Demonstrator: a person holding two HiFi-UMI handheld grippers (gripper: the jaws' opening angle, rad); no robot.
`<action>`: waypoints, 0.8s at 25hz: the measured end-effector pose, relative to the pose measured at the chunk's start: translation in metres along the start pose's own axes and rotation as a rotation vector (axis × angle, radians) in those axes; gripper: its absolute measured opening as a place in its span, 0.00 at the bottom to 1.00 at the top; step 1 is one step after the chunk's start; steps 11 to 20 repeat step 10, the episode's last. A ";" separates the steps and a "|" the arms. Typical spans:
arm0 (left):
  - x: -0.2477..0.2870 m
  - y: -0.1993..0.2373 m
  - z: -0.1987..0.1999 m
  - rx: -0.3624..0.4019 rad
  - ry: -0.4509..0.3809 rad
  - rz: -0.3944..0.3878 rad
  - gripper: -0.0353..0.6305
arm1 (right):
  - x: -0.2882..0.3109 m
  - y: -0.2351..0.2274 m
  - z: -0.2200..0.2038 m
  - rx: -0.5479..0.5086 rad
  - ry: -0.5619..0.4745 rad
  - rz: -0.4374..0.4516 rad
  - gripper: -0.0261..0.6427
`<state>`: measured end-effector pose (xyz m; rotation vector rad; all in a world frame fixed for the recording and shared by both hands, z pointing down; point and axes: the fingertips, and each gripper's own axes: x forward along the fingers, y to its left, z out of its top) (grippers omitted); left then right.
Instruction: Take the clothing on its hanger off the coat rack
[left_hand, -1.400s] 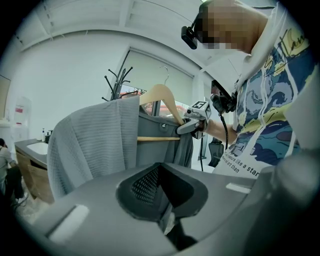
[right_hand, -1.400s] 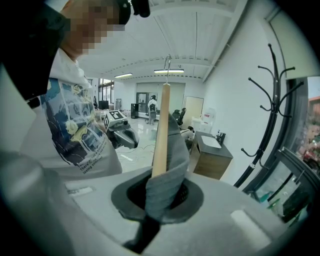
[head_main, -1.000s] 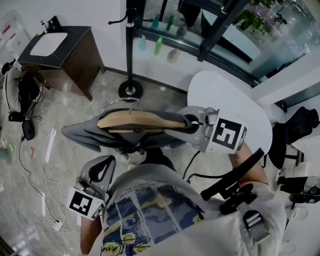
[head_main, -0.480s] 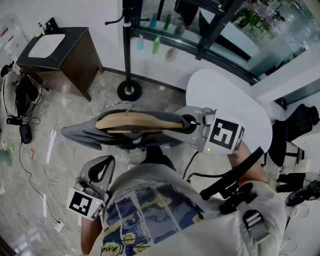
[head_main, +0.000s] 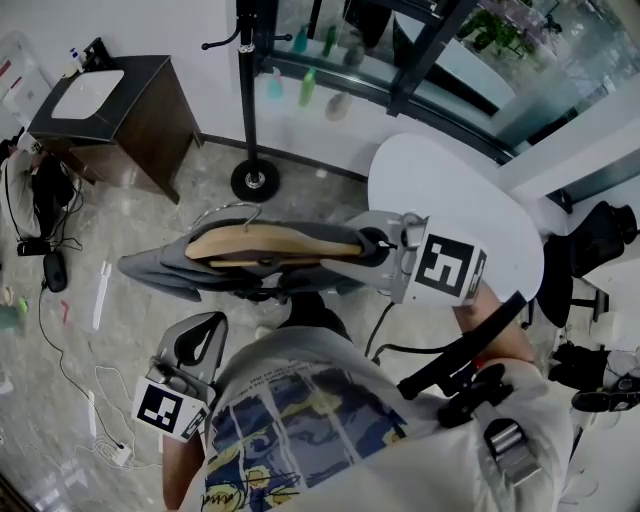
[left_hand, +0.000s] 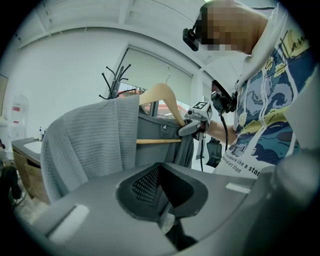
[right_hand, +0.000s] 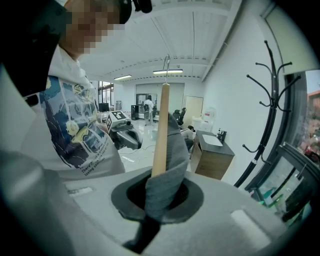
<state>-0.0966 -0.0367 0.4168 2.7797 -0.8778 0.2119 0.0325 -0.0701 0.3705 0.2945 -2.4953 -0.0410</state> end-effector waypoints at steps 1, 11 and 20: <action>0.000 0.001 0.001 0.000 0.000 -0.002 0.06 | 0.000 0.000 0.000 0.002 0.000 0.000 0.05; 0.007 0.001 0.002 -0.006 0.006 -0.017 0.06 | -0.001 -0.003 -0.002 0.014 0.008 0.006 0.05; 0.007 0.001 0.002 -0.006 0.006 -0.017 0.06 | -0.001 -0.003 -0.002 0.014 0.008 0.006 0.05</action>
